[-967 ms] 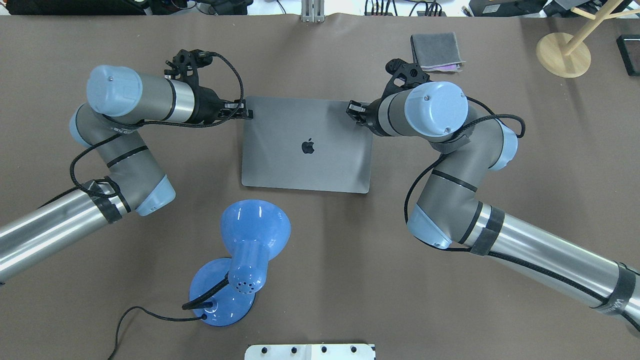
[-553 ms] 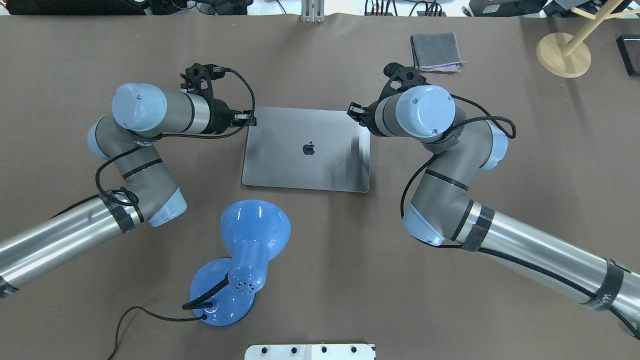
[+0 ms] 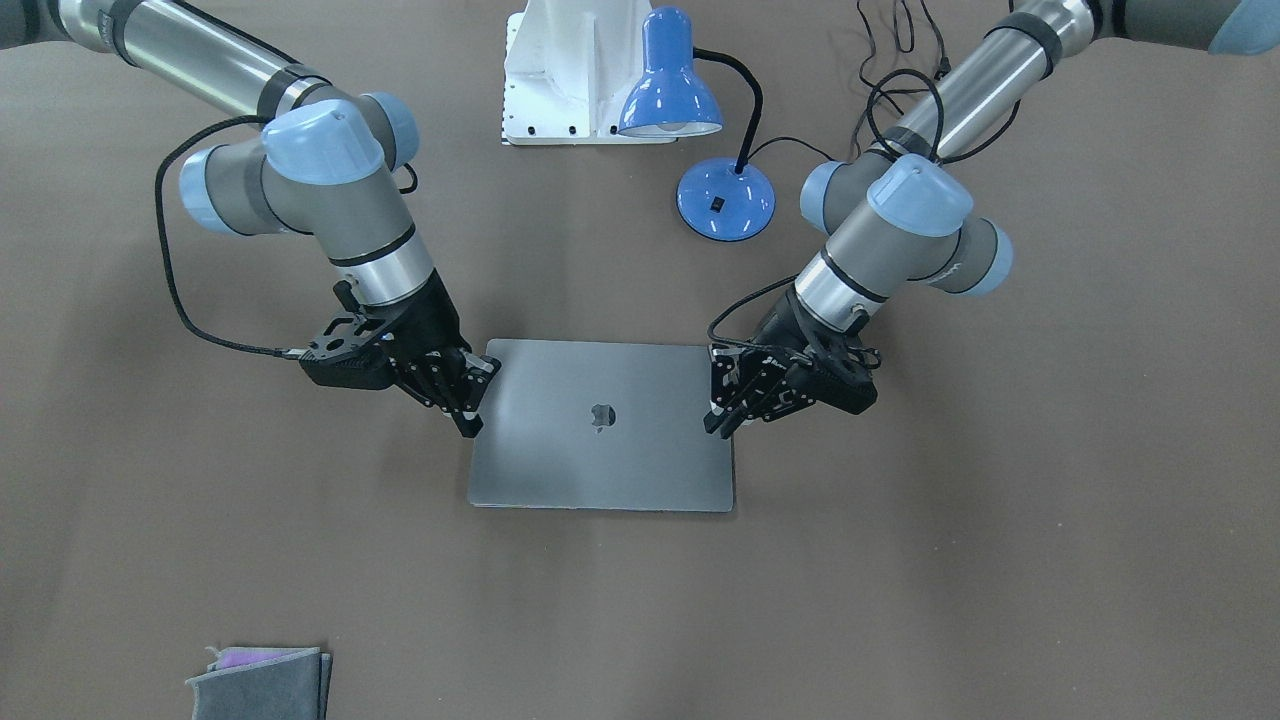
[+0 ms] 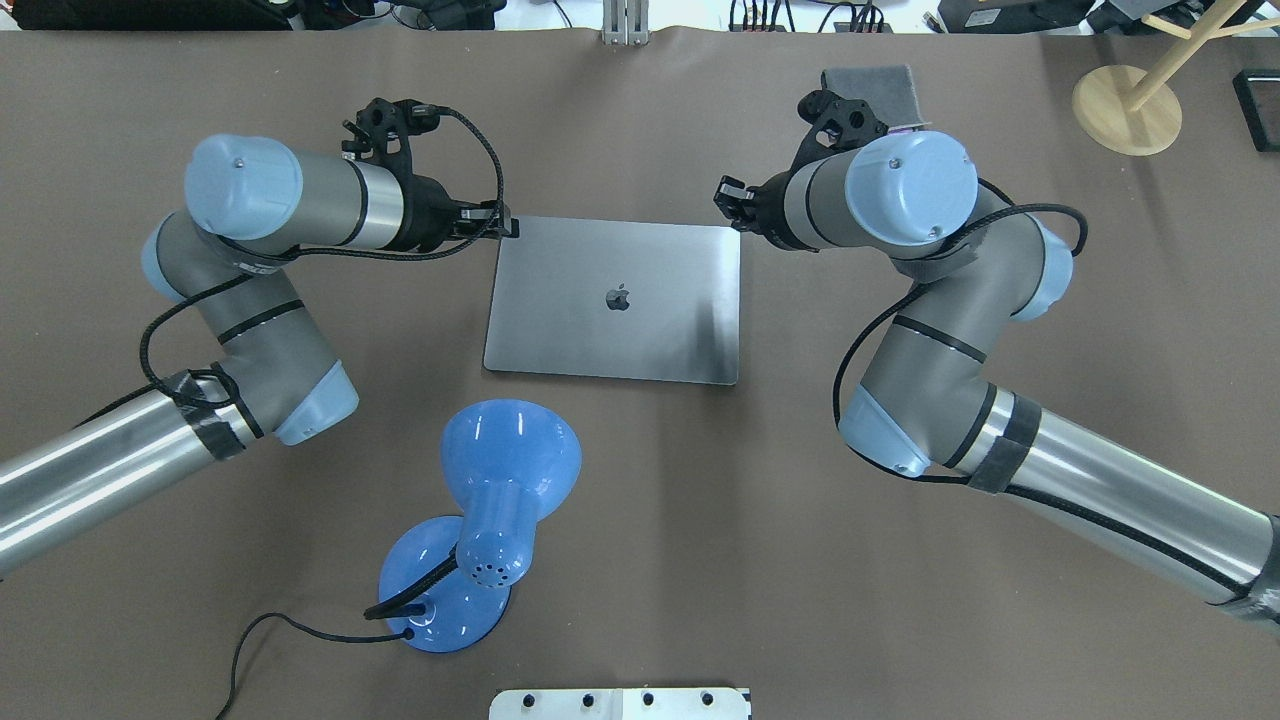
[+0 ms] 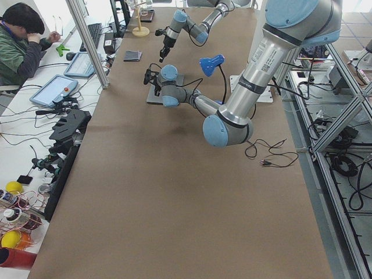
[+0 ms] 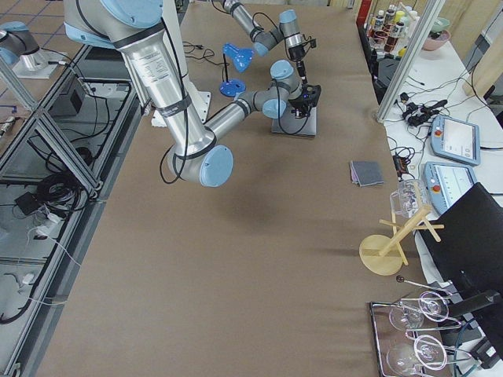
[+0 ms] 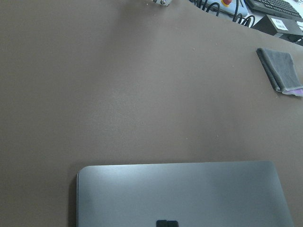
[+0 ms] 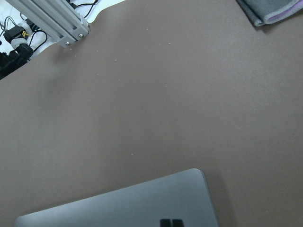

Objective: Close laptop

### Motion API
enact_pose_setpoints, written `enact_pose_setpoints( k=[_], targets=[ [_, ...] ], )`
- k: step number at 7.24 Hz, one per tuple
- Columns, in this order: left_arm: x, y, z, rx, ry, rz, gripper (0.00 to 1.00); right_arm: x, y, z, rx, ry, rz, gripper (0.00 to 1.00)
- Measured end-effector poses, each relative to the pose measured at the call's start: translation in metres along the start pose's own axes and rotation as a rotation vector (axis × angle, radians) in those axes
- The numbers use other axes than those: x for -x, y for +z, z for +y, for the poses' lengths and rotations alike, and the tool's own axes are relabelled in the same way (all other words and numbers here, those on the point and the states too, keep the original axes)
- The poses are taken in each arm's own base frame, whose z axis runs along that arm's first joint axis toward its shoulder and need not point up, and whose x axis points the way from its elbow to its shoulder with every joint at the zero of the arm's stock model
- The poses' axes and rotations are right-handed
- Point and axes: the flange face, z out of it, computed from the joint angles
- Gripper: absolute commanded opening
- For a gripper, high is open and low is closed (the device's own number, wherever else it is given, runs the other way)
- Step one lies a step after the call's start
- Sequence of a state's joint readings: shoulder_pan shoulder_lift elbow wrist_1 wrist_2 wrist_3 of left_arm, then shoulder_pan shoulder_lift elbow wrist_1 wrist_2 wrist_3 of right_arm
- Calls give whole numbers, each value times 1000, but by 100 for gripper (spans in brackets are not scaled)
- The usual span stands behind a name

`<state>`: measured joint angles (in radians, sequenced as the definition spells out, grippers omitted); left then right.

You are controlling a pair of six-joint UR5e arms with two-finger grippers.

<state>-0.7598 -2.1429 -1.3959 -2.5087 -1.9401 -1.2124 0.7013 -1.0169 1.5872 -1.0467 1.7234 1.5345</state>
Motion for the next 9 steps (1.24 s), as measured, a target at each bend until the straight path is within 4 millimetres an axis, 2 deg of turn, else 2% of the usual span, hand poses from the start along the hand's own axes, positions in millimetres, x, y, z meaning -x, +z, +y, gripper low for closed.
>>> enact_pose_setpoints(
  k=[1,2,3,4,5,7,8,9],
  targets=[
    [6,-38,-16,53,11,-32,100,-17,-21,-21,20,-17,28,100],
    [21,-80,-27,103,68,-72,100,-39,-48,-42,55,-61,70,100],
    [40,-120,-36,148,140,-122,100,-73,-79,-59,98,-124,113,100],
    [63,-158,-48,195,217,-182,100,-119,-110,-78,137,-190,146,100],
    [97,-194,-58,239,293,-252,100,-172,-139,-99,167,-255,174,100],
    [187,-265,-72,309,426,-368,100,-294,-192,-141,213,-406,237,100],
    [226,-298,-79,330,447,-413,100,-351,-220,-157,227,-465,277,100],
    [262,-334,-87,348,445,-449,100,-395,-248,-172,249,-513,320,100]
  ],
)
